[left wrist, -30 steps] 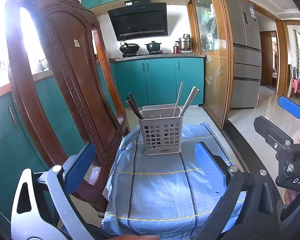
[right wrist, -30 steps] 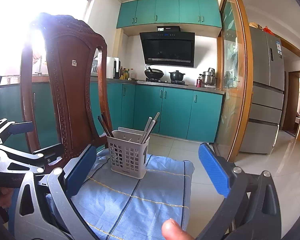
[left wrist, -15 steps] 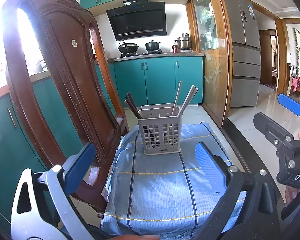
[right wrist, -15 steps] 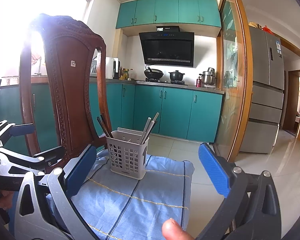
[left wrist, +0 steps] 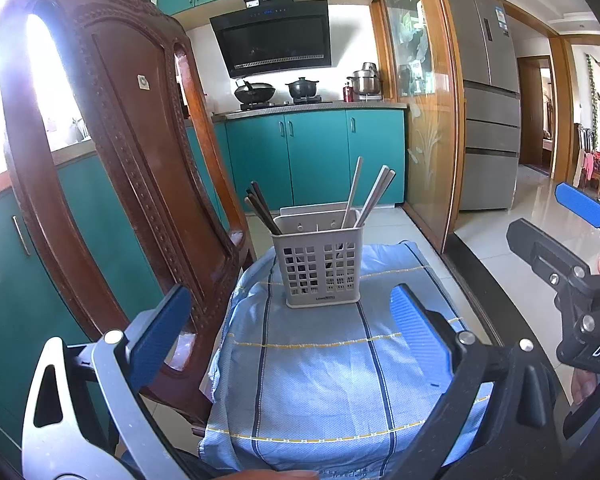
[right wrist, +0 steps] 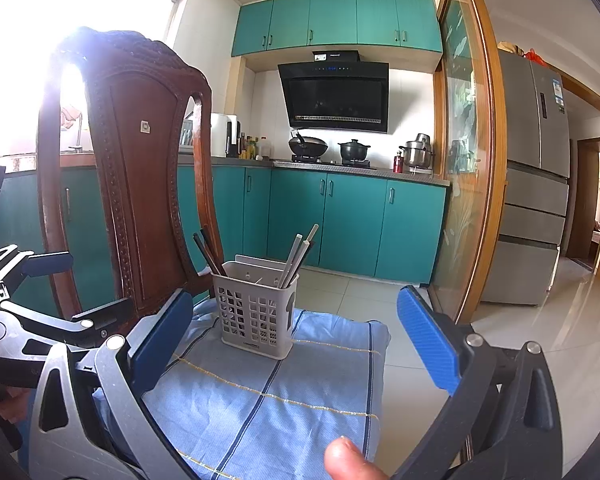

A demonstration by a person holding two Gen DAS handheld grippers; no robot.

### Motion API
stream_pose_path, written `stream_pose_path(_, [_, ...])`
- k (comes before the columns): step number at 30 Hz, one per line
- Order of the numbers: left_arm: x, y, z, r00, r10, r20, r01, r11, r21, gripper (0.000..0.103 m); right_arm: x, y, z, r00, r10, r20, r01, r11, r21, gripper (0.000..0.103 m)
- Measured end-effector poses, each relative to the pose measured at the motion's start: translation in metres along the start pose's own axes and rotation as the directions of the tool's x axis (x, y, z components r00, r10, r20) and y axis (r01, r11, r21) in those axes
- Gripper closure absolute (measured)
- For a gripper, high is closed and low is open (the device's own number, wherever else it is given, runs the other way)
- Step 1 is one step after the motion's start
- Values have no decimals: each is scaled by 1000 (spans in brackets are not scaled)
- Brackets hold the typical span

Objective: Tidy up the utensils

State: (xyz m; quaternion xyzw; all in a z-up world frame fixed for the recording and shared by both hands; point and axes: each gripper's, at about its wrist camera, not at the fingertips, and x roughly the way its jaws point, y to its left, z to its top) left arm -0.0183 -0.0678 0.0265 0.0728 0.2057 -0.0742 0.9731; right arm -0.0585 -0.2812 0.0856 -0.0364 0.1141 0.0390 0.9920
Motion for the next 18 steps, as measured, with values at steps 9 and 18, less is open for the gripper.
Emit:
stream_pose_path(9, [6, -2, 0, 1000, -1, -14, 1, 1000, 5, 4, 12, -1, -2, 1000, 0, -19, 0, 1000, 5, 3])
stream_pose_path(18, [56, 2, -13, 959, -41, -279, 22, 997, -70, 4, 136, -27, -65, 912, -18, -411, 94, 982, 165, 3])
